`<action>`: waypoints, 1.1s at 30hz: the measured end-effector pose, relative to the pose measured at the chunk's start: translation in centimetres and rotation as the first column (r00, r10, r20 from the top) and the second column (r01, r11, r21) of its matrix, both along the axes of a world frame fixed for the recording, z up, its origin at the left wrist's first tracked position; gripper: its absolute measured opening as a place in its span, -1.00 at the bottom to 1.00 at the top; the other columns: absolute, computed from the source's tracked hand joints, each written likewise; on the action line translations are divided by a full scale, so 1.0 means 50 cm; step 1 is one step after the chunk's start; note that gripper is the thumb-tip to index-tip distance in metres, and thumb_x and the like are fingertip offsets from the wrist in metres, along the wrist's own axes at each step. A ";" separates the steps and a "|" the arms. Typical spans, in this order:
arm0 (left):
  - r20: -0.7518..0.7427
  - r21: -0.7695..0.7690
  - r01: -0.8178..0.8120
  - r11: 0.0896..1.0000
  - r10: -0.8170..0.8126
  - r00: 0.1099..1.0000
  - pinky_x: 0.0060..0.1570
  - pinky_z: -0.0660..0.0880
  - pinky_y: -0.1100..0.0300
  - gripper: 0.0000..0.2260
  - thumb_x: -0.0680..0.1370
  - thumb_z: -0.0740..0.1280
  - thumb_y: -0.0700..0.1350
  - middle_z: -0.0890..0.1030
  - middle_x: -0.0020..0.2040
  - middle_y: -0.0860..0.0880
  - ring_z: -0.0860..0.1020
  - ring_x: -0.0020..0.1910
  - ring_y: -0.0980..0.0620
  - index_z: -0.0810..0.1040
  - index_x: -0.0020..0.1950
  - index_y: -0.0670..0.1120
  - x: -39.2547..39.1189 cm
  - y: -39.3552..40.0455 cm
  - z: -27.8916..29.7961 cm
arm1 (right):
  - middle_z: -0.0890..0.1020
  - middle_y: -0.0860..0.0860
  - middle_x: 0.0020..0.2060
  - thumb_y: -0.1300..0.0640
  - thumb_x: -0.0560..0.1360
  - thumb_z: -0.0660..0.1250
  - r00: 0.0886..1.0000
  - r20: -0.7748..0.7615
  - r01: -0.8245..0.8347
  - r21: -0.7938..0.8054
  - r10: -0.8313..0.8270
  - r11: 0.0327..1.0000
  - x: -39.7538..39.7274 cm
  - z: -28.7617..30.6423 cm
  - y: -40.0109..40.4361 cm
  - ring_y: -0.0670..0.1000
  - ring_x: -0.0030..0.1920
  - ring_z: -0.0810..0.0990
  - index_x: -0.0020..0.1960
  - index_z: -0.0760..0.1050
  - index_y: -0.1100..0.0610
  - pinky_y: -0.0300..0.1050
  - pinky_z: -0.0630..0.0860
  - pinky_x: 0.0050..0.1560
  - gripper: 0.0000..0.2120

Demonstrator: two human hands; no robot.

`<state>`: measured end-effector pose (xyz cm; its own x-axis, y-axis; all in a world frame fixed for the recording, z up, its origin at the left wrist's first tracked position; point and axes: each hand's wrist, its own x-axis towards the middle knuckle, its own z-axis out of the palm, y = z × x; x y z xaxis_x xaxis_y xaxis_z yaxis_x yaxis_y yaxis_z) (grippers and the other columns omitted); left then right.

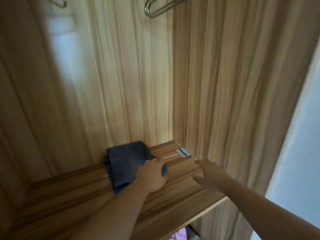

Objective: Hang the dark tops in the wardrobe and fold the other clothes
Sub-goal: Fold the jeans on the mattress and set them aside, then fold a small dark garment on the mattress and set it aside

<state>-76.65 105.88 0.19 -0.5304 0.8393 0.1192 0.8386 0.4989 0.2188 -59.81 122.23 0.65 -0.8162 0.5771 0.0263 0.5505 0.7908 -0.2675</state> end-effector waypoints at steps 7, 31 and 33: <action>0.073 0.187 0.340 0.921 -0.359 0.931 0.22 0.44 0.02 -0.56 0.50 0.29 0.03 0.50 0.32 0.04 0.45 0.31 -0.06 0.43 0.39 0.07 0.201 0.018 0.013 | 0.37 0.01 0.38 -0.20 0.49 0.23 0.928 -0.039 0.372 0.008 -0.371 0.928 0.303 0.026 -0.123 0.11 0.32 0.43 0.49 0.17 -0.05 0.03 0.44 0.23 -0.37; 0.007 0.006 0.976 0.219 -0.976 0.219 0.25 0.38 0.01 -0.51 0.53 0.23 0.10 0.37 0.41 0.07 0.33 0.38 -0.01 0.30 0.47 0.12 1.140 -0.640 -0.035 | 0.42 -0.02 0.31 -0.19 0.50 0.23 0.158 -0.082 0.986 0.070 -0.984 0.153 1.187 -0.021 -1.301 0.08 0.28 0.44 0.45 0.23 -0.05 0.05 0.46 0.18 -0.43; 0.015 0.006 0.994 0.112 -0.994 0.112 0.24 0.39 0.03 -0.51 0.52 0.24 0.11 0.38 0.40 0.07 0.34 0.36 -0.01 0.32 0.45 0.13 1.238 -0.728 -0.047 | 0.43 -0.01 0.29 -0.20 0.49 0.23 0.052 -0.078 0.998 0.036 -0.996 0.050 1.241 -0.036 -1.420 0.09 0.29 0.44 0.44 0.24 -0.05 0.04 0.46 0.18 -0.43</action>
<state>-14.77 69.47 -2.18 0.7735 0.6230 0.1165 0.5881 -0.7740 0.2346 2.24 51.22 -1.17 0.5325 0.8393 0.1101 0.8266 -0.4876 -0.2812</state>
